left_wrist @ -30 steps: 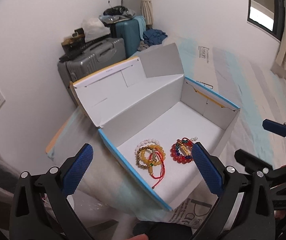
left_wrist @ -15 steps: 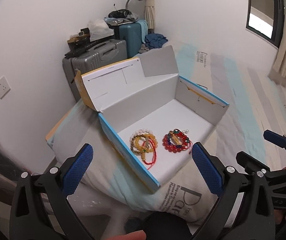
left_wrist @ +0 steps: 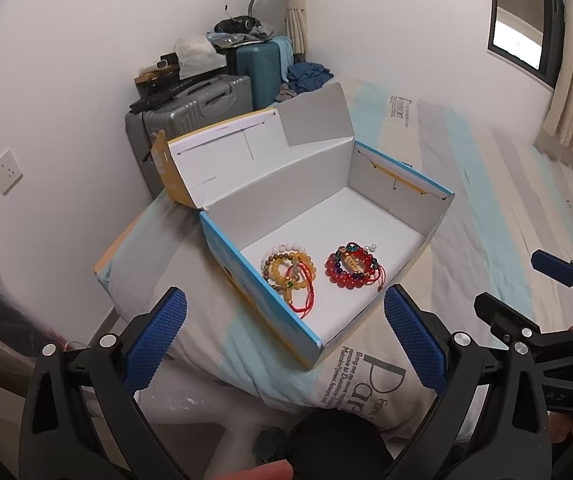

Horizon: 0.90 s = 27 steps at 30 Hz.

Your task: Organize jewelry

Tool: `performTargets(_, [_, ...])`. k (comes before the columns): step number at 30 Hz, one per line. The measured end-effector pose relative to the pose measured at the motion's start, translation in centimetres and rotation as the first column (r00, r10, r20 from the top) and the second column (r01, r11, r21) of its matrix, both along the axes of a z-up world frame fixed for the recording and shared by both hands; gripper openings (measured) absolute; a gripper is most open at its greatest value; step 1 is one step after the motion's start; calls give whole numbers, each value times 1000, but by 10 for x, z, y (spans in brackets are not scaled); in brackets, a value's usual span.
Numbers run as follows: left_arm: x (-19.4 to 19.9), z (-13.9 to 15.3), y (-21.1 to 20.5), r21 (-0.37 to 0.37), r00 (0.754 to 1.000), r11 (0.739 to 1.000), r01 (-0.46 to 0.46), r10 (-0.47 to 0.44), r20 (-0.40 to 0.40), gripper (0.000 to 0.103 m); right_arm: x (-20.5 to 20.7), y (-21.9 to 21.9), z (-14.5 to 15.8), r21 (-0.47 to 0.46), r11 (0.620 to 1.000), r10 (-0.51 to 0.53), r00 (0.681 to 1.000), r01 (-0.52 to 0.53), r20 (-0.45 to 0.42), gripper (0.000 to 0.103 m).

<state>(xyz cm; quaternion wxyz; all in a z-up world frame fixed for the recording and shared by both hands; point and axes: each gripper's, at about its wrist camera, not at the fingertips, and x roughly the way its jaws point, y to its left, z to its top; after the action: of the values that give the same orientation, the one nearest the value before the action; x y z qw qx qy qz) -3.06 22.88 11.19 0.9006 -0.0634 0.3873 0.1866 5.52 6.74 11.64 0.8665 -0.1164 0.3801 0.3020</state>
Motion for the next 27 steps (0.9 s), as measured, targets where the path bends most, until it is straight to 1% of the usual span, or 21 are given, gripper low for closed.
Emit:
performTargets(3, [-1,-1,0,3,1000,1000,-1,1,-2,97,-1,1,1,-3,1000,0,1000,0,6,96])
performTargets(6, [0,-1,-1,23,1000,1000,-5,5,-1,97,-1,2,1,-5,1000,-2,1000,2,5,96])
performTargets(20, [2,-8,-1,35,1000,999,-5,6,-29,97,0,5,-1,-33,999,-15,1000,15,3,96])
performTargets(27, [0,-8,1,29,1000,1000,-9,9,-7,97,0,8,-3,-42,999,-19,1000,20,6,96])
